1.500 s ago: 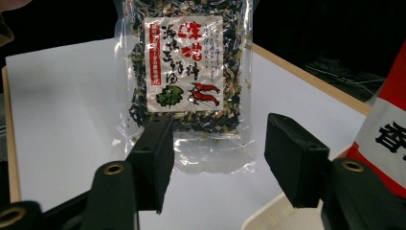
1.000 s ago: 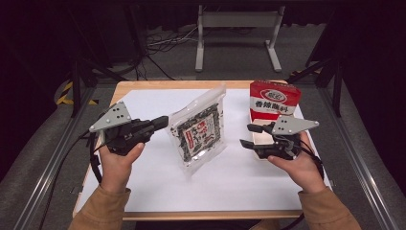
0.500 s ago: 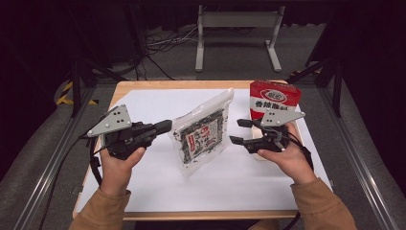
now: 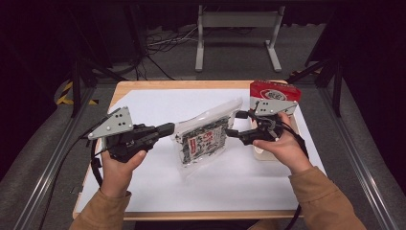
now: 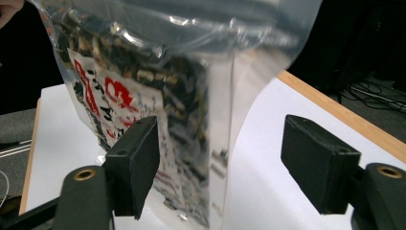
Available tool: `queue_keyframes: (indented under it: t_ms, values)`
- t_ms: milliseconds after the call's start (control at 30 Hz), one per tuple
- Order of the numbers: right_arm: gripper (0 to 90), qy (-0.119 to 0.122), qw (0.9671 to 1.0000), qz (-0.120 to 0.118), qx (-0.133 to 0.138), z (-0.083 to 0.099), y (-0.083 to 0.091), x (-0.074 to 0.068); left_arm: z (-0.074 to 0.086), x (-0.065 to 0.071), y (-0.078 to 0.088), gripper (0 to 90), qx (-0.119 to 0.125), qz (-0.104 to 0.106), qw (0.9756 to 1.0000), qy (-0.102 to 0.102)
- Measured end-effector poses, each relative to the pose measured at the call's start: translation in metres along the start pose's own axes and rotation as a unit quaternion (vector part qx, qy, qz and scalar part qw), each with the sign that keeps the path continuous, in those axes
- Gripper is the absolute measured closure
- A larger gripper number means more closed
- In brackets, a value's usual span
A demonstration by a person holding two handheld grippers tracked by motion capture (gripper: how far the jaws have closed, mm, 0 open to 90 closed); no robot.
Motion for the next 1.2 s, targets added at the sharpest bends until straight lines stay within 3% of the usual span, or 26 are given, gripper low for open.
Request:
queue_keyframes:
  t_ms: [300, 667, 800, 933, 1067, 1133, 1200]
  values:
    - [31.6, 0.039, 0.9987, -0.032, -0.012, -0.005, -0.007, -0.013, 0.000, 0.002, -0.002, 90.0, 0.002, 0.010, 0.9999, -0.002]
    - [39.3, 0.066, 0.9952, -0.068, -0.026, -0.012, -0.020, -0.021, 0.001, -0.001, 0.000, 90.0, 0.002, 0.008, 1.0000, -0.002]
    - [48.3, 0.073, 0.9933, -0.079, -0.041, -0.010, -0.020, -0.022, 0.001, -0.002, 0.000, 90.0, 0.004, 0.005, 1.0000, 0.001]
    - [63.9, 0.080, 0.9897, -0.108, -0.050, -0.010, -0.015, -0.028, 0.001, -0.004, 0.003, 90.0, 0.010, -0.001, 0.9999, 0.005]
    - [68.2, 0.104, 0.9871, -0.111, -0.051, -0.011, -0.013, -0.034, 0.000, -0.005, 0.007, 90.0, 0.014, -0.008, 0.9999, 0.004]
    - [72.1, 0.112, 0.9837, -0.134, -0.043, -0.012, -0.008, -0.040, -0.001, -0.007, 0.010, 90.0, 0.018, -0.009, 0.9998, 0.004]
    - [72.7, 0.115, 0.9830, -0.137, -0.041, -0.013, -0.006, -0.041, -0.001, -0.008, 0.011, 90.0, 0.019, -0.011, 0.9998, 0.005]
Point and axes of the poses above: each handheld gripper's, and its own axes: y roughly backward along the jaws, z roughly out of its underside, x roughly to its right, the point moved 8 cm from there along -y, roughly forward along the jaws, and after that the axes turned 7 degrees about -x, right-handed, at the moved point
